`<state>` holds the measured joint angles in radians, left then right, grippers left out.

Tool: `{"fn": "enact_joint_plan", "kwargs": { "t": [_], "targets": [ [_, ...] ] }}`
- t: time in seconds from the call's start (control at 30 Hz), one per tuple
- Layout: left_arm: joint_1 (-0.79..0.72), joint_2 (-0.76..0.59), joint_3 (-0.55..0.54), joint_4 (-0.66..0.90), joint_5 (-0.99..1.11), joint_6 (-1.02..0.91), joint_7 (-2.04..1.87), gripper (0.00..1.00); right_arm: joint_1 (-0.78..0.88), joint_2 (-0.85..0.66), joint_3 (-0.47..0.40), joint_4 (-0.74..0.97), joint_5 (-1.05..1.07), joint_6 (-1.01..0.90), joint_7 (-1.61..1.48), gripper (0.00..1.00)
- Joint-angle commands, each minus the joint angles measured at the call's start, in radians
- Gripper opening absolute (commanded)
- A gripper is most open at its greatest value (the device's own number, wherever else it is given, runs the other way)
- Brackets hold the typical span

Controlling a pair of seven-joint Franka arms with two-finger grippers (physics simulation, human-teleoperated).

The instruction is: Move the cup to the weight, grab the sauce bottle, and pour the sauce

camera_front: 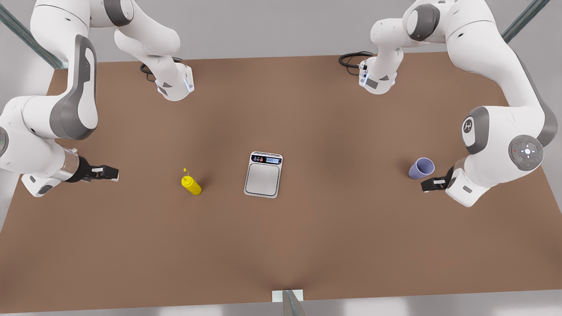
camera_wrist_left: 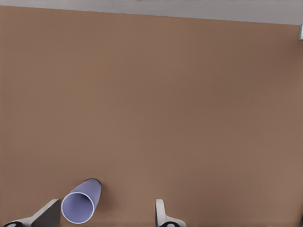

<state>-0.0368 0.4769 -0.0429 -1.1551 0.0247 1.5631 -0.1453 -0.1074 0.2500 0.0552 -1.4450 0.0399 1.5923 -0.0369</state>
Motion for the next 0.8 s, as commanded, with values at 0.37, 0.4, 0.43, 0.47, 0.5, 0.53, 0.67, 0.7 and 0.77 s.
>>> {"fn": "enact_joint_plan", "kwargs": {
  "t": [0.37,0.4,0.43,0.47,0.5,0.53,0.67,0.7,0.77],
  "targets": [
    [0.000,-0.302,0.090,-0.778,0.041,0.454,0.013,1.00,0.003,0.009,0.002,-0.008,0.003,0.014,-0.011,1.00],
    [0.000,-0.296,0.091,-0.798,0.041,0.480,0.013,1.00,0.003,0.008,0.002,-0.008,0.003,0.014,-0.011,1.00],
    [0.000,-0.294,0.092,-0.819,0.041,0.512,0.030,1.00,0.003,0.008,0.000,-0.009,0.003,0.014,-0.011,1.00],
    [0.002,-0.291,0.094,-0.847,0.041,0.552,0.058,1.00,0.006,0.006,0.000,-0.008,0.002,0.015,-0.011,1.00],
    [0.000,-0.291,0.104,-0.891,0.041,0.612,0.084,1.00,0.005,0.006,0.000,-0.009,0.002,0.015,-0.012,1.00],
    [0.000,-0.294,0.112,-0.936,0.041,0.673,0.085,1.00,0.006,0.006,0.002,-0.009,0.002,0.015,-0.012,1.00],
    [0.000,-0.297,0.127,-1.031,0.041,0.778,0.090,1.00,0.008,0.011,0.000,-0.012,0.002,0.015,-0.014,1.00],
    [0.000,-0.294,0.127,-1.038,0.041,0.787,0.090,1.00,0.008,0.011,0.000,-0.020,0.002,0.015,-0.014,1.00],
    [0.000,-0.290,0.127,-1.043,0.041,0.808,0.090,1.00,0.000,0.018,0.002,-0.026,0.002,0.021,-0.145,1.00]
  ]
}}
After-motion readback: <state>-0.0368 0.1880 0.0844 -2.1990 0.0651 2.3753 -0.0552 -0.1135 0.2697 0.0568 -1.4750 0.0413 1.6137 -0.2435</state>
